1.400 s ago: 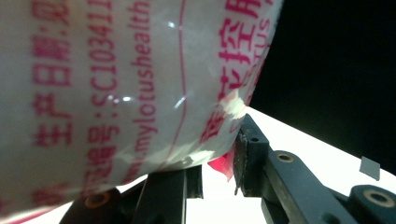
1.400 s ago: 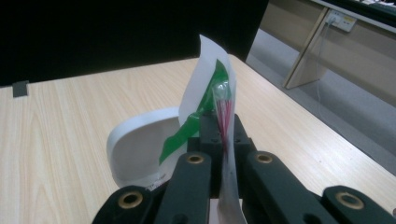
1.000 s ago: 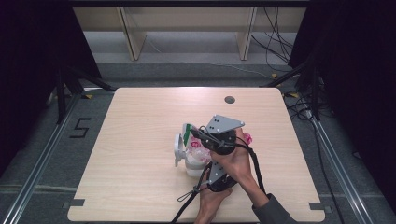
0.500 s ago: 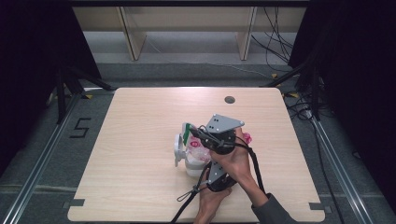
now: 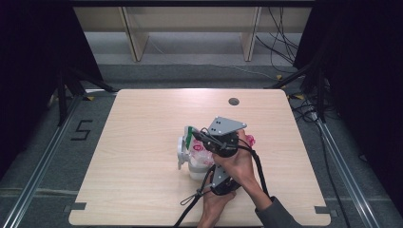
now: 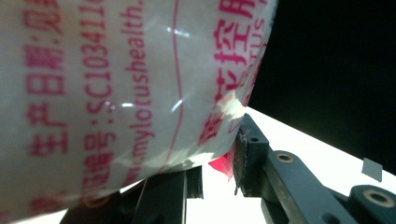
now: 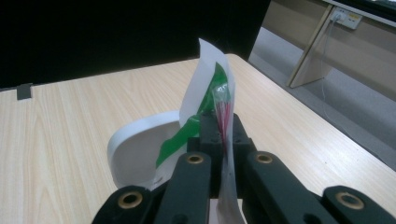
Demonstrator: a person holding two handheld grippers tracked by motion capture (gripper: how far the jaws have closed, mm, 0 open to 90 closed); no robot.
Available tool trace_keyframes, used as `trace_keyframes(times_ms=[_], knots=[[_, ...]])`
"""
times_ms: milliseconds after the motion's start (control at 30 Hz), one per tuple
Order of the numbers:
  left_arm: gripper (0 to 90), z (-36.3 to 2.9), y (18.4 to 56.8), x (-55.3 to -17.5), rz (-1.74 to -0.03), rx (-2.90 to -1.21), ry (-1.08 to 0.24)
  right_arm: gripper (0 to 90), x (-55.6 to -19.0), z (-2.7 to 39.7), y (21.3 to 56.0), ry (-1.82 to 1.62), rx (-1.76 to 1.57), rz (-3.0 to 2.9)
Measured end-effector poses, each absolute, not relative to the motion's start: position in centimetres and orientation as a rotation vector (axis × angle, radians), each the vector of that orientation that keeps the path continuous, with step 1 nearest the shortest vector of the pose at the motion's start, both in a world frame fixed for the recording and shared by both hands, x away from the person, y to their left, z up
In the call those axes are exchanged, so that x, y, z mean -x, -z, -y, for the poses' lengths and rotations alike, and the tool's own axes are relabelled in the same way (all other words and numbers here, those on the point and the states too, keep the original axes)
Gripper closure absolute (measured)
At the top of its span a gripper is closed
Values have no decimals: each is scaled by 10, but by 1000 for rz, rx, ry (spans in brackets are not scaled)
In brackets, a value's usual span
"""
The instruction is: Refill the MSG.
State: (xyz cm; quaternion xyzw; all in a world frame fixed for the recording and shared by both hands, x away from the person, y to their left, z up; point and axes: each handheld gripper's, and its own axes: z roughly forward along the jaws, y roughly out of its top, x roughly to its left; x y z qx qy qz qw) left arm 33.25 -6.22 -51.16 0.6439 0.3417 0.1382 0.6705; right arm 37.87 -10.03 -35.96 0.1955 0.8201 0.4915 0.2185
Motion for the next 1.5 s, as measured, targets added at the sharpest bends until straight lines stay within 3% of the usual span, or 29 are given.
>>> trace_keyframes(times_ms=[367, 467, 767, 800, 867, 933, 1167, 1233, 1333, 1433, 1467, 1500], knots=[[752, 62, 511, -332, -771, -1446, -323, 899, -378, 101, 359, -1369, -567, -2275], [752, 52, 511, -334, -725, -1603, -383, 899, -380, 99, 361, -1354, -546, -2281], [752, 52, 511, -334, -722, -1597, -375, 898, -379, 98, 360, -1351, -547, -2285], [752, 61, 510, -332, -762, -1458, -312, 899, -378, 98, 359, -1347, -542, -2283], [752, 56, 509, -333, -735, -1518, -335, 899, -377, 97, 357, -1350, -525, -2278], [752, 62, 511, -332, -788, -1433, -313, 898, -378, 95, 359, -1331, -523, -2286], [752, 53, 510, -334, -744, -1561, -369, 899, -379, 96, 359, -1341, -523, -2281], [751, 63, 511, -332, -794, -1428, -318, 899, -379, 95, 361, -1329, -529, -2302], [752, 55, 510, -332, -750, -1536, -357, 898, -379, 95, 360, -1338, -524, -2288], [752, 54, 510, -333, -744, -1541, -370, 899, -376, 95, 358, -1345, -551, -2287], [752, 62, 510, -331, -795, -1437, -324, 898, -378, 94, 359, -1339, -526, -2283], [752, 58, 510, -331, -798, -1492, -353, 898, -377, 93, 361, -1332, -552, -2291]])
